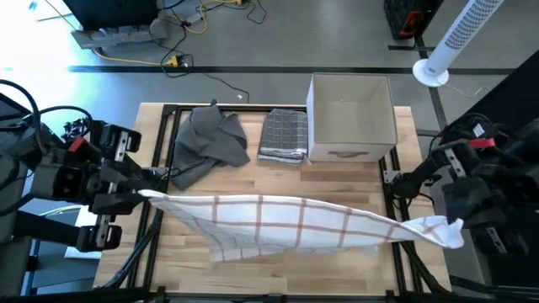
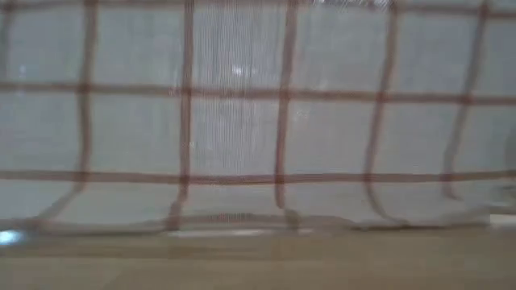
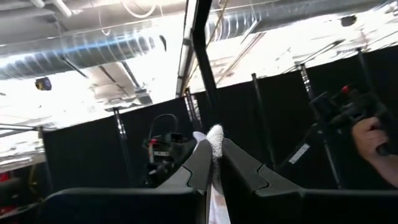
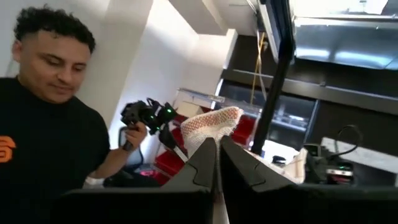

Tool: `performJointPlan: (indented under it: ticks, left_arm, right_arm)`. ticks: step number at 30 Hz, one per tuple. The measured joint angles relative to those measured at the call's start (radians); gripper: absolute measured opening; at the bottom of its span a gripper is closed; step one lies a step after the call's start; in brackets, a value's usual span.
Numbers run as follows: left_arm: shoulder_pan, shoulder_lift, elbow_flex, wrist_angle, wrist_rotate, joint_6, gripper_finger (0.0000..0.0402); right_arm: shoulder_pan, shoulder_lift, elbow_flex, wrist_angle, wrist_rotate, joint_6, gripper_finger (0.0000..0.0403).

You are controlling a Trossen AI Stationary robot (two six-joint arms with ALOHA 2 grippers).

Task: Fold towel
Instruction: Fold the white checkered towel

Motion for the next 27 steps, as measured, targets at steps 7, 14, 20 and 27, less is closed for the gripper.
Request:
performJointPlan:
  ticks: [7, 14, 20, 27]
  left_arm:
    - [-0.011, 0.013, 0.014, -0.001, -0.162, 0.05, 0.0014]
    - [0.001, 0.006, 0.015, -0.151, -0.423, 0.032, 0.0014]
    - [0.045, 0.004, 0.015, -0.518, -0.563, -0.262, 0.0014]
    - [0.143, 0.006, 0.015, -1.144, -0.6, -0.817, 0.0014]
  right_arm:
    - [0.024, 0.061, 0.1, -0.129, 0.158, -0.019, 0.0]
    - [0.023, 0.055, 0.099, -0.352, 0.557, 0.187, 0.0]
    - [0.01, 0.048, 0.098, -0.808, 0.809, 0.672, 0.0]
    - [-0.059, 0.054, 0.037, -1.273, 0.842, 1.246, 0.0]
